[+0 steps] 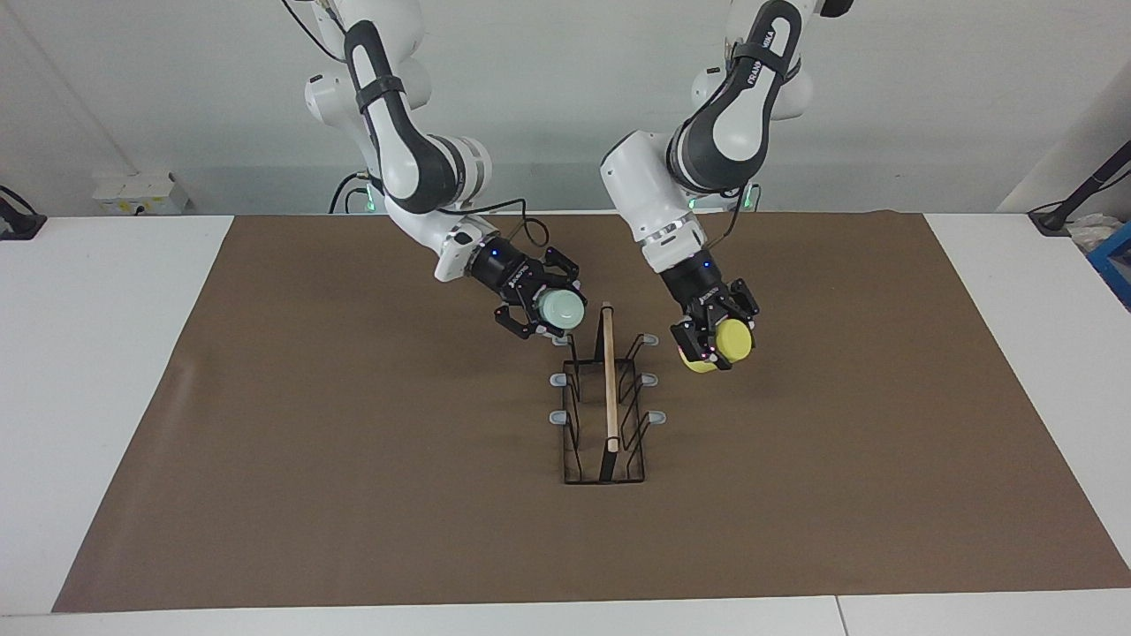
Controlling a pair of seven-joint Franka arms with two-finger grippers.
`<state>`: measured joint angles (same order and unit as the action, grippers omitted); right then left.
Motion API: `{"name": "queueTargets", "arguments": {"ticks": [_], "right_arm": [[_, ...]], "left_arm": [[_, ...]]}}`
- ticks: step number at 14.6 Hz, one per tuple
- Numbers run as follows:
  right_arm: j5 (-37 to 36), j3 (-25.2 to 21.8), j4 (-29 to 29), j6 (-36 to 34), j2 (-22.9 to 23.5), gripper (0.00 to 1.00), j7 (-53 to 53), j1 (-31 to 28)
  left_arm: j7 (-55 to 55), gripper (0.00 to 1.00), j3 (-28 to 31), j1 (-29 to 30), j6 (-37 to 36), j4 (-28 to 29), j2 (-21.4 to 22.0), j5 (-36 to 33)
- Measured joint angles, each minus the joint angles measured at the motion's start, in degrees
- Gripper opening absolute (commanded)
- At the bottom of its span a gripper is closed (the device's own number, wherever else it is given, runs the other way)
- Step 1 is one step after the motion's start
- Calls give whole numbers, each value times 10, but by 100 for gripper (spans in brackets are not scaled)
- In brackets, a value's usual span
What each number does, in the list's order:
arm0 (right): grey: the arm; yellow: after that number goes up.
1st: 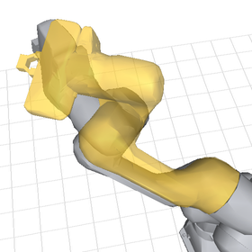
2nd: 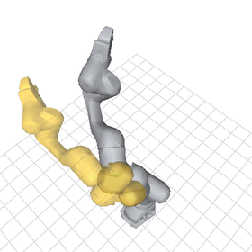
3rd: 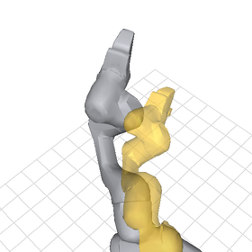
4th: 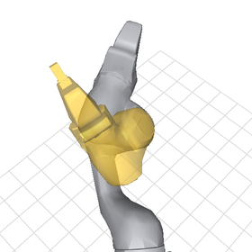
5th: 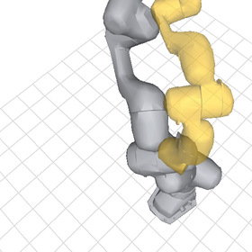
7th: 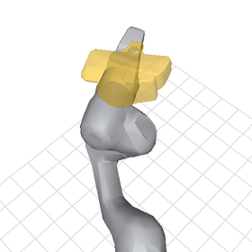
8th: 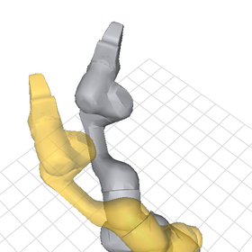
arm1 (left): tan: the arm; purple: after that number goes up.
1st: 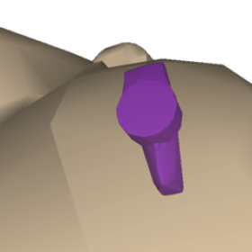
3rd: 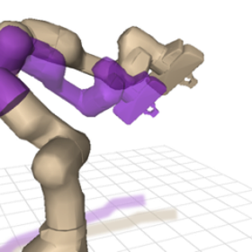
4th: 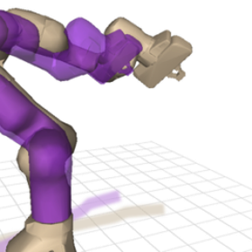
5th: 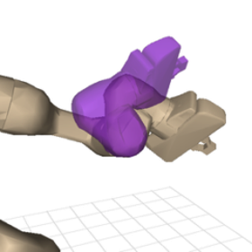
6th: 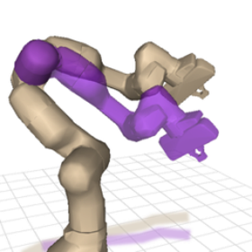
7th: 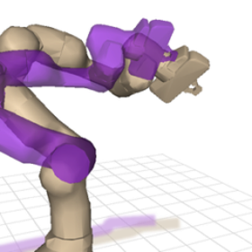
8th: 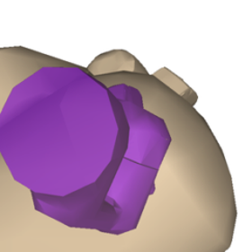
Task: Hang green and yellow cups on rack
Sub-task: 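Carry the yellow cup and green cup toward the rack with both grippers, then lower both cups onto the rack pegs with both grippers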
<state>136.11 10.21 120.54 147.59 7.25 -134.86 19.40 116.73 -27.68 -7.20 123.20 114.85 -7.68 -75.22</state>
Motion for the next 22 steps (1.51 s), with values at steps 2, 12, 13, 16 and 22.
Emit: {"name": "queueTargets", "arguments": {"ticks": [2,12,13,16,22], "right_arm": [[0,0,-16,11,11,0,0,0],[0,0,-35,23,27,0,0,0],[0,0,-34,23,28,0,0,0],[27,0,-33,23,31,0,-7,2],[45,0,-19,18,37,0,-26,12]], "left_arm": [[25,0,-7,0,0,19,6,-23],[48,0,-55,0,16,48,12,-69],[48,0,-54,0,20,48,12,-72],[48,0,-54,0,27,51,12,-74],[48,0,-55,0,62,68,12,-75]]}}
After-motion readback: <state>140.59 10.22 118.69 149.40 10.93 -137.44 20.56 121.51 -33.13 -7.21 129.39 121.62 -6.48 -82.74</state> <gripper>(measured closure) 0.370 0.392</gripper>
